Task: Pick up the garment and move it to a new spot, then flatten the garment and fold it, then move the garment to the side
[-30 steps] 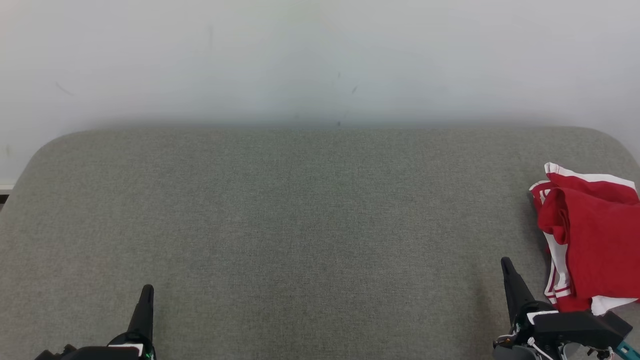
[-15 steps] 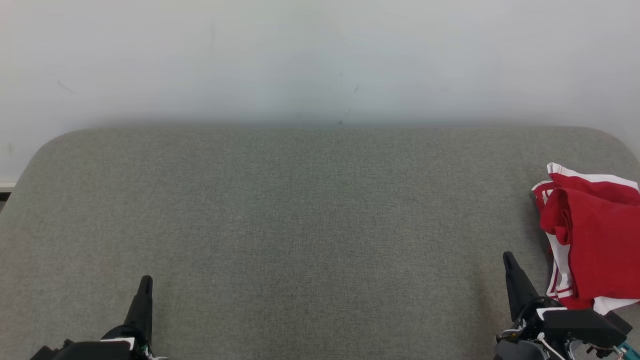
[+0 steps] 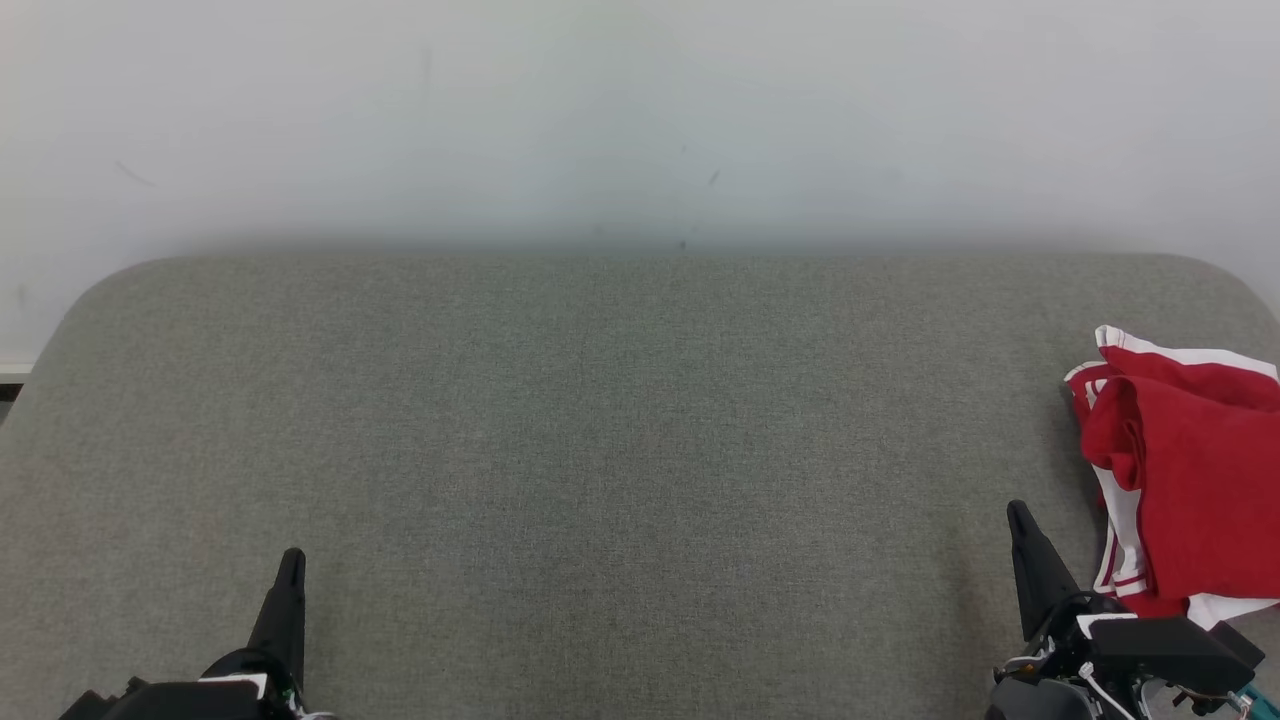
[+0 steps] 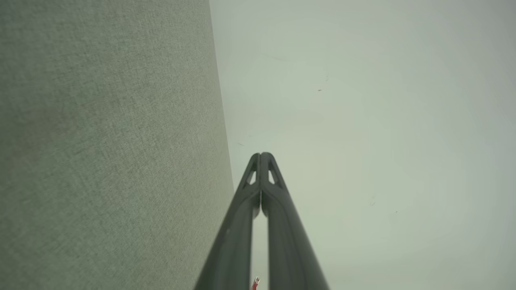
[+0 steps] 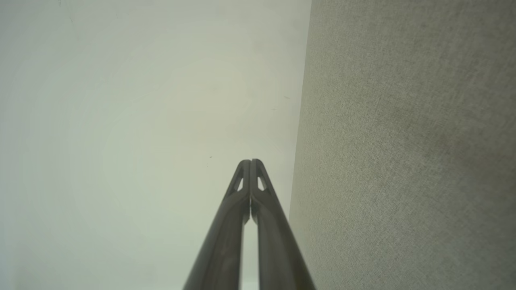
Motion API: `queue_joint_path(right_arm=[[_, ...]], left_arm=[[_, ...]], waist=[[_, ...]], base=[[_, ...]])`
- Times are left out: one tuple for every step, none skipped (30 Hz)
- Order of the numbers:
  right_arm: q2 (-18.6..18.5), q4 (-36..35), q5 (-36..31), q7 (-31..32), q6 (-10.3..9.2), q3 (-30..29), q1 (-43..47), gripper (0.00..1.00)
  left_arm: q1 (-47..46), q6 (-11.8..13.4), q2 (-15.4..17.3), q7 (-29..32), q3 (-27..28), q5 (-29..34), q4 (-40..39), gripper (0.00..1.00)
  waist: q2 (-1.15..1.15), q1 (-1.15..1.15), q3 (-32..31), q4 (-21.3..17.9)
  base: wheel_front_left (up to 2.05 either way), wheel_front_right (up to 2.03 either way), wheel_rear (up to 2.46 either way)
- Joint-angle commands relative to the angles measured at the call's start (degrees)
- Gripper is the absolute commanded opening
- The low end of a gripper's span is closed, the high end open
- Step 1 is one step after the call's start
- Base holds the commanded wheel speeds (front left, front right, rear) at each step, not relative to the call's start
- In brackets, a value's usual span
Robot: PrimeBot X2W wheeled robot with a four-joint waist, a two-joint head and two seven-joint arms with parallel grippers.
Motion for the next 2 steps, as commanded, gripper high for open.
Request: queue_joint_path(right_arm=[[0.0,0.0,0.1,0.2,-0.12,-0.1,-0.5,0.0],[0.0,0.0,0.1,0.2,-0.12,-0.1,-0.5,0.0]], left_arm=[[-0.6,-0.2,0.2,0.0,0.2,-0.3,-0.2,0.0],[-0.6,-0.2,0.2,0.0,0.2,-0.3,-0.2,0.0]], waist=[[0.0,0.0,0.0,0.0],[0.0,0.0,0.0,0.0]], base=[[0.0,0.0,0.0],[0.0,0.0,0.0]])
